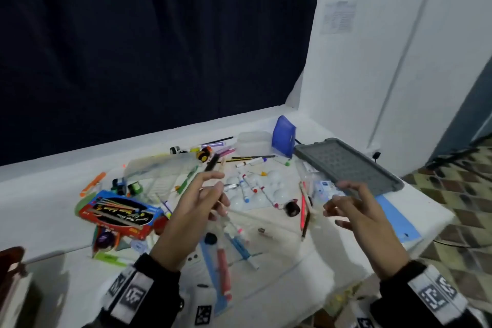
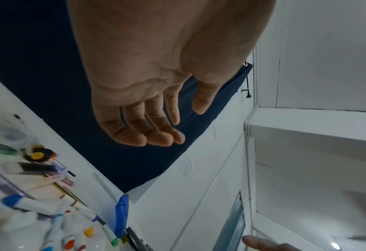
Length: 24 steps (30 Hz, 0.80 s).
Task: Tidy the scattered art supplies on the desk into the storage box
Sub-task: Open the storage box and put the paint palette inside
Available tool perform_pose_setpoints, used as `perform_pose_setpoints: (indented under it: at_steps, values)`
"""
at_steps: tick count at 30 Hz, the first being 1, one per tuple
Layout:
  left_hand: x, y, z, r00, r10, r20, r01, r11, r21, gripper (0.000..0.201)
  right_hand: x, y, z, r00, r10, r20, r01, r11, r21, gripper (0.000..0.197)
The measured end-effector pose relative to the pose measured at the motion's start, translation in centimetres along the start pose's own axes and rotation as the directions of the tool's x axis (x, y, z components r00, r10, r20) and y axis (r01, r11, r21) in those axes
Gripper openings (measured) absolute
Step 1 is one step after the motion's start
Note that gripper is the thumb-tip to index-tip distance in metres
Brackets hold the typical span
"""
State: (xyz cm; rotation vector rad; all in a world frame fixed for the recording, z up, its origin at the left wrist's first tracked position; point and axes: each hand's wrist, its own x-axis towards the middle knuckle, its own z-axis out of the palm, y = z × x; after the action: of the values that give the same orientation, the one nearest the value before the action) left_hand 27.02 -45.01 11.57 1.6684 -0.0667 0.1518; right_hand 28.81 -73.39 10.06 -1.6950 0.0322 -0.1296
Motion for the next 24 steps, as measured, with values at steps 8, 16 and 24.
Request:
perform_pose_setpoints:
  at_steps: [8, 16, 24]
  values:
    - [15.4, -1.2, 8.2, 0.973, -0.07, 0.222, 0.024, 0.979, 0.2, 0.021, 12.2, 3.7, -7.0, 0.997, 0.038, -0.064, -0.05, 0.978, -0.201, 0.018]
    - [27.6, -4.3, 16.2, 0.923, -0.122, 0.365, -0.027, 0.925, 0.378, 0.023, 21.4, 6.1, -13.3, 0.991, 0.103, -0.084, -0.133, 0.755, -0.642, 0.021]
    - [36.1, -10.6, 22.9, 0.869, -0.254, 0.424, -0.172, 0.648, 0.742, 0.044, 27.1, 10.2, -18.1, 0.919, 0.391, 0.052, -0.023, 0.185, -0.982, 0.047]
